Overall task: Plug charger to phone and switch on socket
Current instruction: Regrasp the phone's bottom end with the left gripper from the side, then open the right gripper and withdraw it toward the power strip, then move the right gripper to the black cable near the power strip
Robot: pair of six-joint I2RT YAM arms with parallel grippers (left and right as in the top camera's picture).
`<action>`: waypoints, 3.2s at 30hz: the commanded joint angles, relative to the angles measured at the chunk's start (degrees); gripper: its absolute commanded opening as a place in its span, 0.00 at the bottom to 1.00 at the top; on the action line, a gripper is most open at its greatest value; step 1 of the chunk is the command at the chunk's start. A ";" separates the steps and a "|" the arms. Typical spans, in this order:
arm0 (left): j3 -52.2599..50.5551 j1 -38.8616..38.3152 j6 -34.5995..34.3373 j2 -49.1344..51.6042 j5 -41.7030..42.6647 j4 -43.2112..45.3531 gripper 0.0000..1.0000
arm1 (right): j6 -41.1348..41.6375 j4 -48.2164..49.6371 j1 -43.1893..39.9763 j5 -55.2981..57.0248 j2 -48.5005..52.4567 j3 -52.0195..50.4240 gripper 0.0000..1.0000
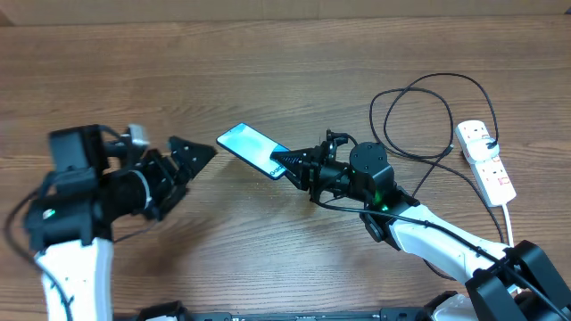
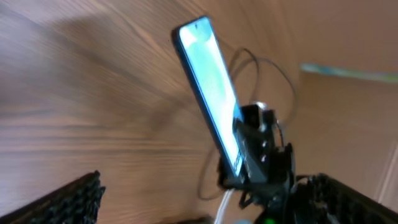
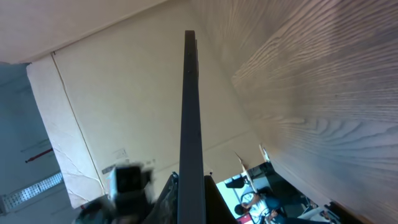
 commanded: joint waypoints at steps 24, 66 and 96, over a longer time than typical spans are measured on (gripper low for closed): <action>-12.63 -14.38 -37.83 8.04 -4.17 34.36 0.35 | 7.37 5.09 2.56 -0.42 -0.55 1.66 0.04; -12.63 -3.61 12.37 20.92 24.37 35.01 0.04 | -56.65 -58.21 -6.80 33.57 -8.09 16.63 1.00; -12.63 -6.01 13.44 32.74 30.12 38.86 0.04 | -61.61 -77.66 -37.44 44.33 8.50 25.90 0.60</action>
